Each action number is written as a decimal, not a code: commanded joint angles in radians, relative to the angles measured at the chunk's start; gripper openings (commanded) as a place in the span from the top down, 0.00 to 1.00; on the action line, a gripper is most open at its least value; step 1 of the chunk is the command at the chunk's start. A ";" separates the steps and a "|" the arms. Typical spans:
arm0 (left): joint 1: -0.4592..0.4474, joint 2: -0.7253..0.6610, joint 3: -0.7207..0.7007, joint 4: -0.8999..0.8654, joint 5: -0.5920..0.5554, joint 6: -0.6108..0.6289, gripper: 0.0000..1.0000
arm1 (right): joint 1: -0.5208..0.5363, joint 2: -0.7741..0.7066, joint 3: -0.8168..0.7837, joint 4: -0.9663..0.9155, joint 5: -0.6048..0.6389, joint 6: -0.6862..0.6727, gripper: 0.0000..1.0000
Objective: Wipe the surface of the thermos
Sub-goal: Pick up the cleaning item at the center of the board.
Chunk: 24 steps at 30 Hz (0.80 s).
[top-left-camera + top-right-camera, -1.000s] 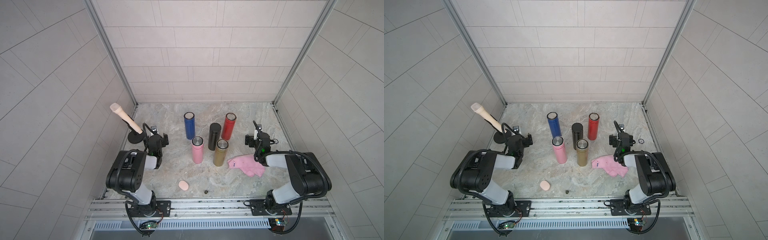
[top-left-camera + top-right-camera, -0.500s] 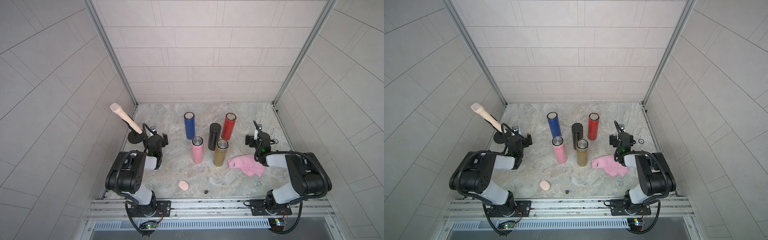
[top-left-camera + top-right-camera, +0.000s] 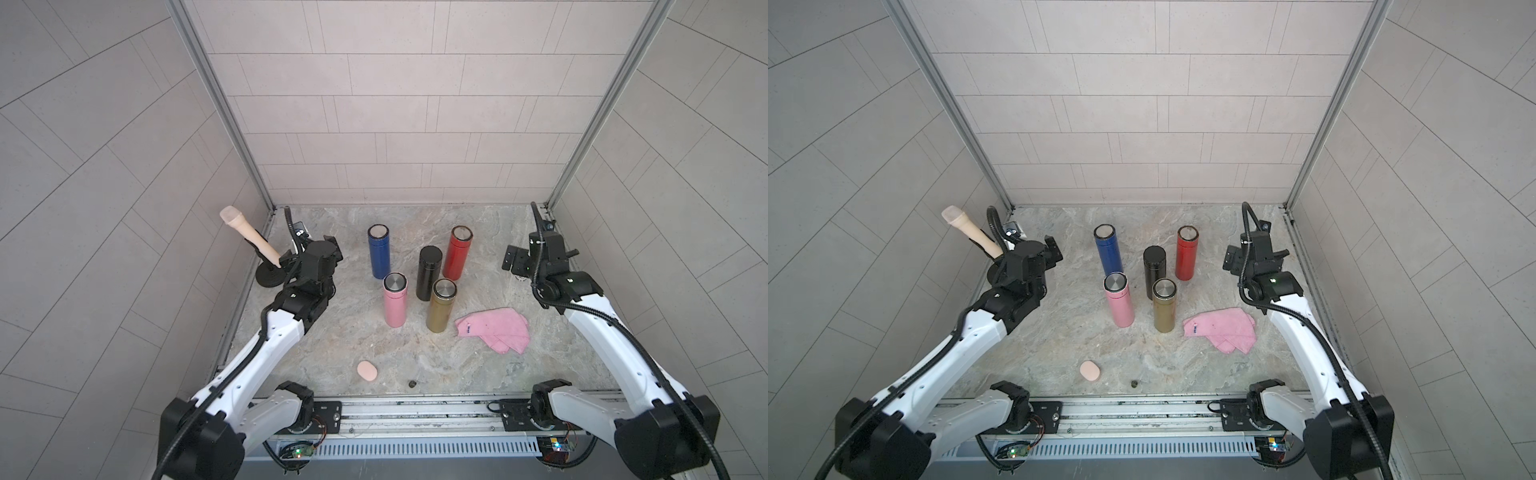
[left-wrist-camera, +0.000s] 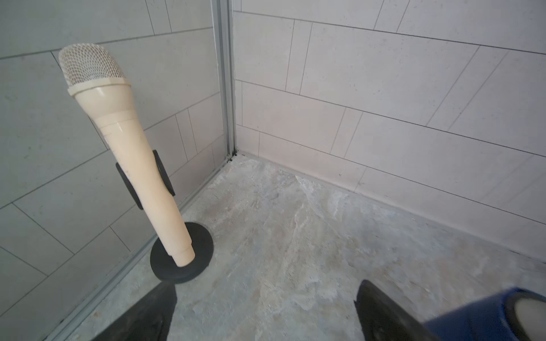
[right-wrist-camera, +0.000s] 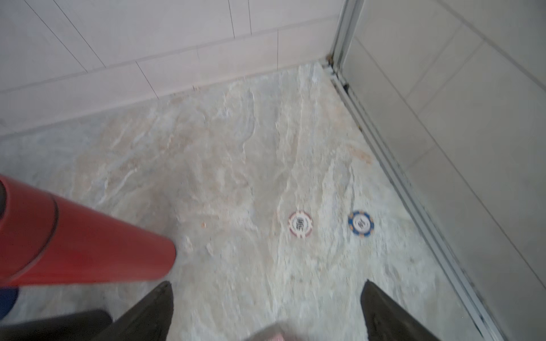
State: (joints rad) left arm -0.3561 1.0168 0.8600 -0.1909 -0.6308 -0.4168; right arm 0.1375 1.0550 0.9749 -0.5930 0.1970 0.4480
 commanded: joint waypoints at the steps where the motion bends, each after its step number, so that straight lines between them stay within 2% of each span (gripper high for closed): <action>1: 0.000 -0.069 0.026 -0.418 0.115 -0.189 0.04 | 0.012 -0.074 -0.026 -0.294 -0.075 0.112 0.00; 5: -0.013 -0.125 -0.011 -0.462 0.262 -0.236 0.04 | 0.050 -0.088 -0.052 -0.376 -0.101 0.164 0.00; 10: -0.027 -0.185 -0.062 -0.438 0.316 -0.215 0.03 | 0.071 -0.058 -0.135 -0.347 -0.138 0.201 0.00; 14: -0.027 -0.251 -0.123 -0.321 0.349 -0.175 0.15 | 0.086 -0.033 -0.215 -0.277 -0.176 0.213 0.00; 16: -0.027 -0.292 -0.161 -0.259 0.363 -0.199 0.10 | 0.102 -0.011 -0.237 -0.243 -0.192 0.212 0.00; 18: -0.026 -0.296 -0.164 -0.266 0.380 -0.229 0.00 | 0.113 0.014 -0.248 -0.209 -0.203 0.209 0.00; 24: -0.027 -0.247 -0.133 -0.299 0.453 -0.215 0.00 | 0.127 0.119 -0.271 -0.129 -0.224 0.188 0.00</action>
State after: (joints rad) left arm -0.3786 0.7658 0.7120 -0.4957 -0.2111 -0.6132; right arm 0.2588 1.1416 0.7147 -0.7723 -0.0162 0.6296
